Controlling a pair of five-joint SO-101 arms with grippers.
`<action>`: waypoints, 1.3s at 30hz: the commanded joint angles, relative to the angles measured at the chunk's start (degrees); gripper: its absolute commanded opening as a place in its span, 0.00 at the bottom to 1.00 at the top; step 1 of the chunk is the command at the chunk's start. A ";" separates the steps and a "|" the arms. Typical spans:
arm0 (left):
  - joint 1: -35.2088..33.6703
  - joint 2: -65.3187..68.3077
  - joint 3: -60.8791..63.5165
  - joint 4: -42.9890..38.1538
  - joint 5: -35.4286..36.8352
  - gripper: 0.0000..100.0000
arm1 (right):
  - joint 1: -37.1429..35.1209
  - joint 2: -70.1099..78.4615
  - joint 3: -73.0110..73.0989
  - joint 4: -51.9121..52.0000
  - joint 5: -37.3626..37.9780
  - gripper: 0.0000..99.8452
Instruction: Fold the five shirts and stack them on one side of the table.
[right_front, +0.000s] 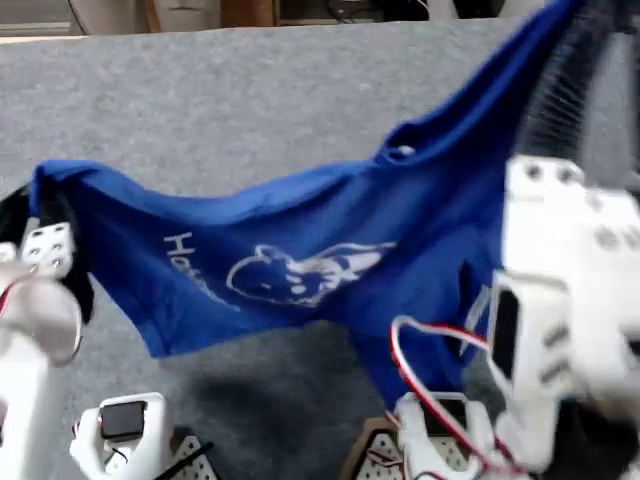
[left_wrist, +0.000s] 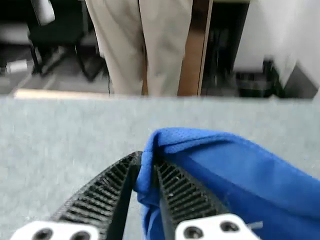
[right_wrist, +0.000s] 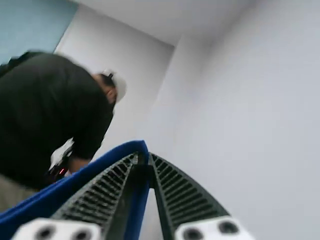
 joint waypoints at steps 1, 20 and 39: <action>-0.26 0.31 12.84 -9.05 -1.14 0.02 | -2.51 1.45 8.13 -1.32 0.35 0.00; 3.25 28.00 65.58 -97.67 -0.88 0.02 | -3.82 4.97 61.41 -39.21 -0.18 0.00; 0.62 64.57 17.32 -84.40 -0.70 0.02 | -3.30 56.04 19.65 -45.27 -10.55 0.00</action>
